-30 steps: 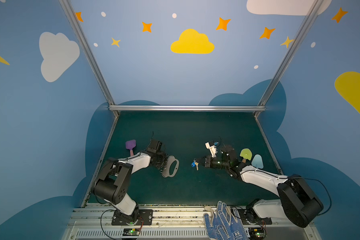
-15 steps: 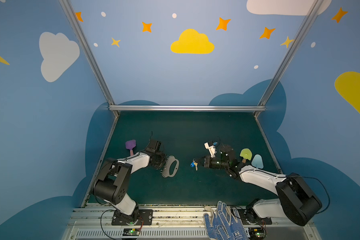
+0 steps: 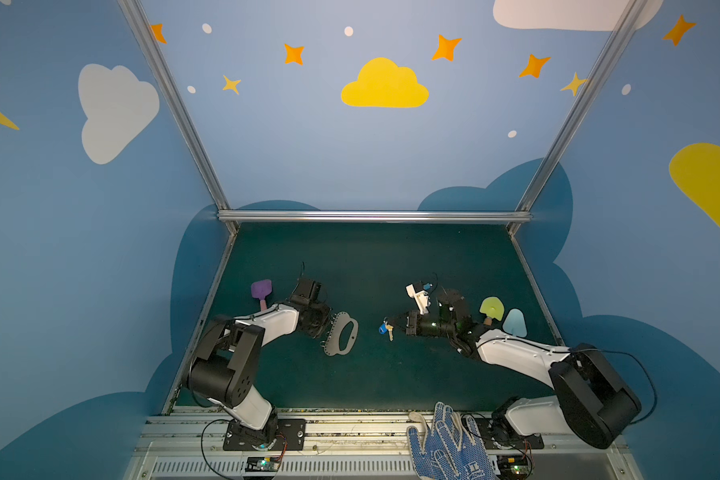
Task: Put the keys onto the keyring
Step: 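Hold the plate upright with the left gripper while the right gripper holds the key, then move the right gripper with the key toward the plate's rings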
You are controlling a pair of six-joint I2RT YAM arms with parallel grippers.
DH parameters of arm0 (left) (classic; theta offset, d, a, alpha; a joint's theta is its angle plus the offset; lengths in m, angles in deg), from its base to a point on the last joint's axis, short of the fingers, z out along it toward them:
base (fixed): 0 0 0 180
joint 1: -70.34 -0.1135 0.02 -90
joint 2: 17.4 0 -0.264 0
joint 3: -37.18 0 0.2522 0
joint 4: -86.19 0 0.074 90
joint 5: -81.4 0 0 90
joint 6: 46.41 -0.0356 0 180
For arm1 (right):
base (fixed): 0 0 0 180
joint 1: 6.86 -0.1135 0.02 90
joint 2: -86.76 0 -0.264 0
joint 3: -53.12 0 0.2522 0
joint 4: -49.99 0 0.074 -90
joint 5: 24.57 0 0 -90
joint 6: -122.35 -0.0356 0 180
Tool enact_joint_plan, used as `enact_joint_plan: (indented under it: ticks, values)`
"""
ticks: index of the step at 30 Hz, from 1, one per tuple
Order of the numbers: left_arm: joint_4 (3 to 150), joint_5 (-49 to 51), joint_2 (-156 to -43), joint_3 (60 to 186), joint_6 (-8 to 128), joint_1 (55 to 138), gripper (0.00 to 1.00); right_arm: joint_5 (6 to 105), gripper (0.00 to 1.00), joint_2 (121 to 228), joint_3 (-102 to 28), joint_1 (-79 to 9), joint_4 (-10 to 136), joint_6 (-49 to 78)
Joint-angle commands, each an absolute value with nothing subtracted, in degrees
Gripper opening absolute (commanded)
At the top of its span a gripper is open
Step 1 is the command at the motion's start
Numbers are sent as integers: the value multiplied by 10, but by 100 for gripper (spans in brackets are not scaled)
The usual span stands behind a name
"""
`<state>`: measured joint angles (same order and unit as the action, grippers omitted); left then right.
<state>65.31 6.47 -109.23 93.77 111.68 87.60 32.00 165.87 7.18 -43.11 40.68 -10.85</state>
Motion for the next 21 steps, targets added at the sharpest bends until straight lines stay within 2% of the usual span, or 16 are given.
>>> enact_joint_plan:
  ticks: [1, 8, 21]
  values:
    - [676, 89, -1096, 932, 1132, 878, 4, 323, 0, 1665, 47, -435, 409, -101]
    - [748, 122, -1102, 913, 1201, 911, 4, 351, 0, 1681, 13, -444, 463, -82]
    - [822, 105, -1099, 884, 1272, 928, 4, 460, 0, 1786, -103, -477, 593, -87]
